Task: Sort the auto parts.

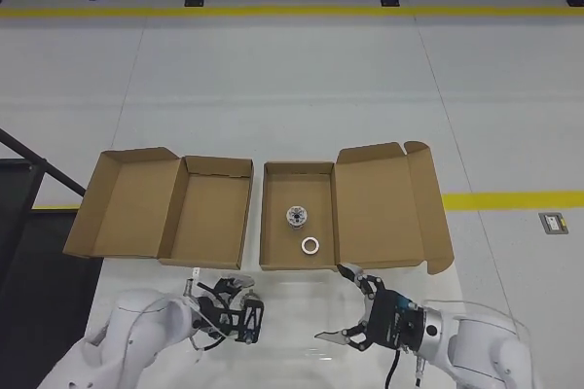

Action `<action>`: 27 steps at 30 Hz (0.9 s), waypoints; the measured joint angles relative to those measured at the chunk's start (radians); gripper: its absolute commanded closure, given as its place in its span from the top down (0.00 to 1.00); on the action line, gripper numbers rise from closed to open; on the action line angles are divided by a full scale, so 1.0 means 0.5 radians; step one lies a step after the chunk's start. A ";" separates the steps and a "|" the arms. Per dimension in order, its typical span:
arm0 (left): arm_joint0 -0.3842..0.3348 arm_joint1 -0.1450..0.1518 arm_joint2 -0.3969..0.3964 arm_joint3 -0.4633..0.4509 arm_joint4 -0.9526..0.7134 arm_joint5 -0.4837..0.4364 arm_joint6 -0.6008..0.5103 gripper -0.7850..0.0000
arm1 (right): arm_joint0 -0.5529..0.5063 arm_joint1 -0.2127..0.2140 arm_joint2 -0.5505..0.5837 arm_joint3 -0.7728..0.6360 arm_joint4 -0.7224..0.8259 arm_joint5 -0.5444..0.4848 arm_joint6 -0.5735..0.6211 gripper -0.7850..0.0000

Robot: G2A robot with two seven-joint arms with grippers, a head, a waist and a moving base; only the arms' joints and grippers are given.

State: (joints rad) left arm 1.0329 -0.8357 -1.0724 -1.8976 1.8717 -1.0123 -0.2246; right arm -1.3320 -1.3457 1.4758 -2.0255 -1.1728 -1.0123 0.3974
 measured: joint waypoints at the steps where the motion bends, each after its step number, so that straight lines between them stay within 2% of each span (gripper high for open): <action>1: -0.057 0.014 0.077 0.015 -0.039 0.000 -0.043 1.00 | 0.000 0.000 0.000 0.000 0.000 0.000 0.000 1.00; 3: -0.145 0.033 0.188 0.051 -0.124 0.000 -0.123 1.00 | 0.000 0.000 0.000 0.000 0.000 0.000 0.000 1.00; 5: -0.248 0.050 0.310 0.105 -0.266 0.000 -0.252 0.86 | 0.000 0.000 0.000 0.000 0.000 0.000 0.000 1.00; 6: -0.292 0.056 0.360 0.124 -0.335 0.000 -0.313 0.84 | 0.000 0.000 0.000 0.000 0.000 0.000 0.000 1.00; 12: -0.561 0.063 0.629 0.254 -0.824 0.000 -0.722 0.79 | 0.000 0.000 0.000 0.000 0.000 0.000 0.000 1.00; 14: -0.641 0.056 0.704 0.305 -0.987 0.000 -0.836 0.75 | 0.000 0.000 0.000 0.000 0.000 0.000 0.000 1.00; 19: -0.801 0.025 0.895 0.394 -1.243 0.000 -1.063 0.73 | 0.000 0.000 0.000 0.000 0.000 0.000 0.000 1.00; 24: -0.928 -0.028 1.062 0.537 -1.305 0.006 -1.177 0.71 | 0.000 0.000 0.000 0.000 0.000 0.000 0.000 1.00; 27: -0.992 -0.070 1.144 0.621 -1.315 0.043 -1.210 0.61 | 0.000 0.000 0.000 0.000 0.000 0.000 0.000 1.00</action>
State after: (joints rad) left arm 0.5369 -0.8707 -0.5002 -1.5869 1.2141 -0.9909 -0.8294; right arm -1.3320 -1.3457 1.4758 -2.0254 -1.1728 -1.0123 0.3974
